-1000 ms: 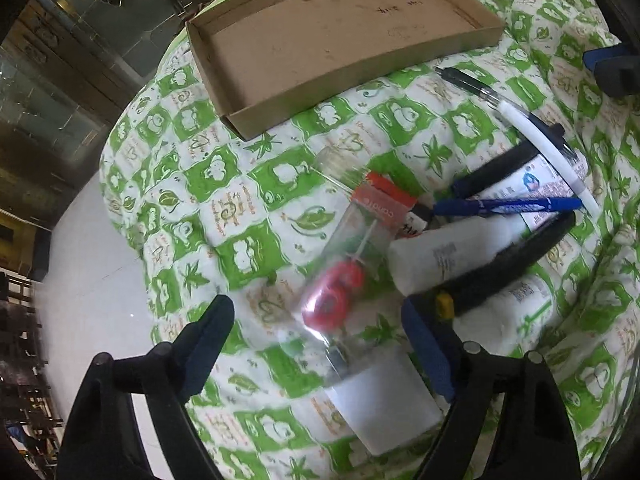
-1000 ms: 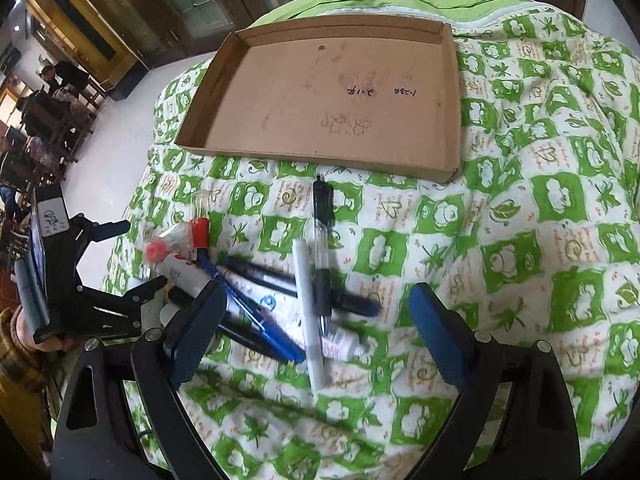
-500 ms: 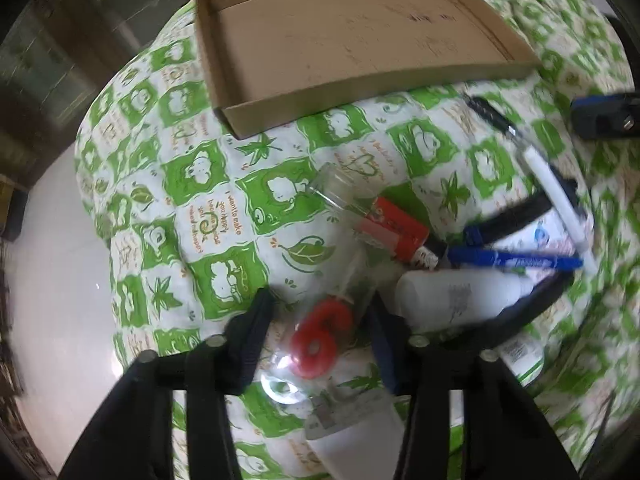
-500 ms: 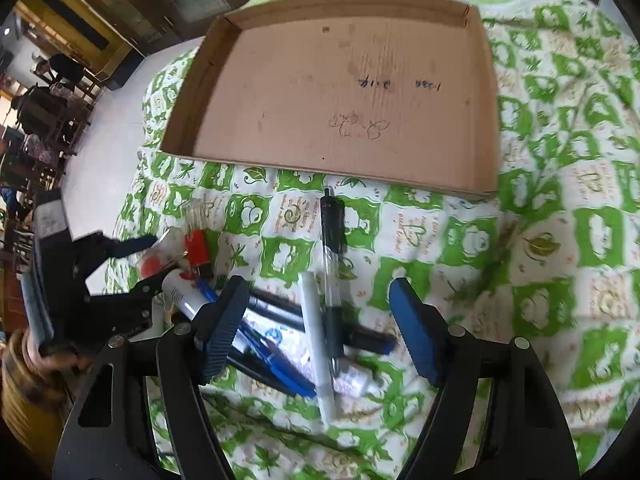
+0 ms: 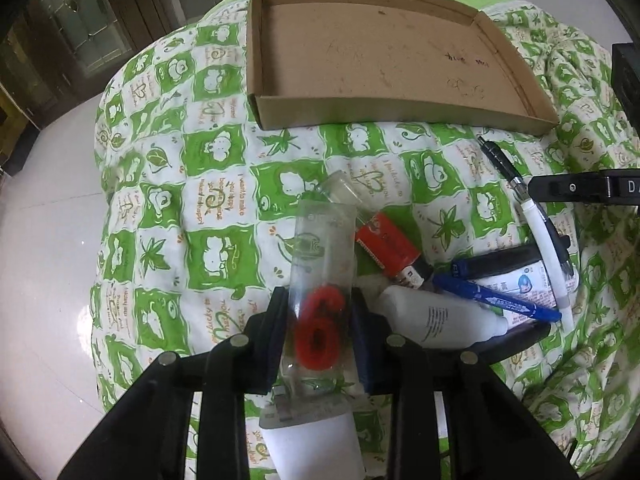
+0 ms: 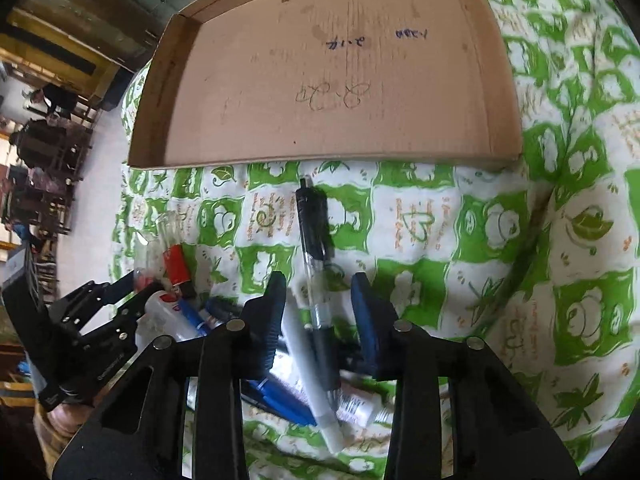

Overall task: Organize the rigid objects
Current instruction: 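Carry candle and pen into the cardboard tray and open both grippers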

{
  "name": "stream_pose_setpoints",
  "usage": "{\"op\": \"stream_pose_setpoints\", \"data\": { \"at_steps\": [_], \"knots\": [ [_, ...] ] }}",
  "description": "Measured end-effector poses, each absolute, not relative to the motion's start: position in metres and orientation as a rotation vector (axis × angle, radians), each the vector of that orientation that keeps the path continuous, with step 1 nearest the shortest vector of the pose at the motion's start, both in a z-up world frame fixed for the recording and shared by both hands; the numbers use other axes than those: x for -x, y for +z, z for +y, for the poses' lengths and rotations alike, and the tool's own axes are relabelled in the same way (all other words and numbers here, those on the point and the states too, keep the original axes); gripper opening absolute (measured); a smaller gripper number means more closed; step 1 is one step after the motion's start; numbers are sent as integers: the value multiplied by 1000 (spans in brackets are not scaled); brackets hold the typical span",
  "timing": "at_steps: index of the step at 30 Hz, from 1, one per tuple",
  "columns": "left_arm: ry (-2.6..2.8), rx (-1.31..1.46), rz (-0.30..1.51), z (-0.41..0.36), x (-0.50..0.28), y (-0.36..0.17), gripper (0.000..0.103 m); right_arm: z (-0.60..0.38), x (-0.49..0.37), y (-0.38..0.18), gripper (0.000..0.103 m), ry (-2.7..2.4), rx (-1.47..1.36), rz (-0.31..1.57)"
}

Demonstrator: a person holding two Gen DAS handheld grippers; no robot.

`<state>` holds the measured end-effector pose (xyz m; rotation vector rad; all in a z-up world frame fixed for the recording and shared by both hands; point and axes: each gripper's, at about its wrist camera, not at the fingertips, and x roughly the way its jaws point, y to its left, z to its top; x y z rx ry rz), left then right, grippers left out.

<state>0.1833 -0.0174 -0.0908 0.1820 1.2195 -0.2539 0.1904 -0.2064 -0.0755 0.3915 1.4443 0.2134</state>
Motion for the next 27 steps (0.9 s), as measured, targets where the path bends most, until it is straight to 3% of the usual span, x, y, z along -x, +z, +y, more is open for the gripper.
{"op": "stream_pose_setpoints", "data": {
  "at_steps": [4,11,13,16,27],
  "knots": [
    [-252,-160,1212,-21,-183,-92,30,-197,-194,-82,22,211,-350,1453],
    [-244,-136,1222,-10,-191,-98,30,-178,-195,-96,21,208,-257,1476],
    [-243,-138,1228,-9,-192,-101,30,-180,-196,-97,13,205,-270,1474],
    [-247,-121,1232,-7,-192,-105,29,-189,-195,-94,11,210,-329,1464],
    [-268,-42,1155,15,-181,-85,27,-198,-183,-67,10,257,-356,1391]
  ]
}}
